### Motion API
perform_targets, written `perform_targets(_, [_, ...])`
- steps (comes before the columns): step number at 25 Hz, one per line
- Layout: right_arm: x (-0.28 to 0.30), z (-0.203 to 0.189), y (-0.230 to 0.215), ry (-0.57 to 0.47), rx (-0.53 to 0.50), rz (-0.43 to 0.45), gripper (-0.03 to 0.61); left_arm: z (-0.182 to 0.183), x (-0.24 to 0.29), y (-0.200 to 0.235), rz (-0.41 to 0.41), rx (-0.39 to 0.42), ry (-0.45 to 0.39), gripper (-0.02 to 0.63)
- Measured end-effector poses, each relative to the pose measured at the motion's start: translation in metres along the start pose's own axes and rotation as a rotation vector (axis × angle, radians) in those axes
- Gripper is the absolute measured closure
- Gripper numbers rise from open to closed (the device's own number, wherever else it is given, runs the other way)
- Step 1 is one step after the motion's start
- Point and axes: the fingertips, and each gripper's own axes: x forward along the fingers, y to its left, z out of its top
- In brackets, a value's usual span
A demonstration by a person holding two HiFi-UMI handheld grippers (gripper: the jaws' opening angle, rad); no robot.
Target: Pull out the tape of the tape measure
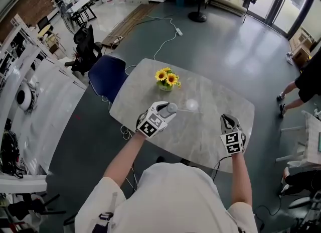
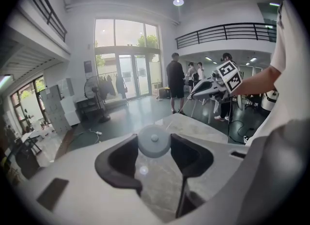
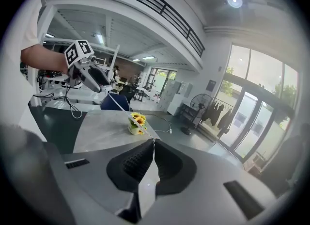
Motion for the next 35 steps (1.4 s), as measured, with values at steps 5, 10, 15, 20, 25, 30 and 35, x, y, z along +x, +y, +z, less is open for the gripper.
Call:
perform_targets(5, [-0.011, -0.007, -0.014, -0.006, -0.01, -0.032, 0.542, 0.005, 0.001, -0.005, -0.002, 0.007, -0.009, 0.397])
perform_targets(10, [-0.018, -0.011, -0.017, 0.005, 0.004, -0.046, 0.541, 0.013, 0.001, -0.011, -0.014, 0.019, -0.013, 0.397])
perform_targets(15, [-0.025, -0.022, -0.02, 0.023, 0.006, -0.055, 0.541, 0.012, 0.002, -0.013, -0.028, 0.016, -0.025, 0.397])
perform_targets(20, [-0.033, -0.031, -0.024, 0.05, 0.03, -0.082, 0.543, 0.009, -0.003, -0.012, -0.015, 0.009, -0.005, 0.397])
perform_targets(25, [-0.04, -0.034, -0.032, 0.048, 0.087, -0.098, 0.541, 0.009, -0.006, -0.007, -0.019, -0.007, -0.031, 0.397])
perform_targets(30, [-0.041, -0.038, -0.022, 0.053, 0.066, -0.084, 0.541, 0.012, -0.001, -0.018, -0.041, 0.016, -0.033, 0.397])
perform_targets(35, [-0.04, -0.038, -0.019, 0.049, 0.062, -0.079, 0.541, 0.012, 0.007, -0.022, -0.059, 0.014, -0.027, 0.397])
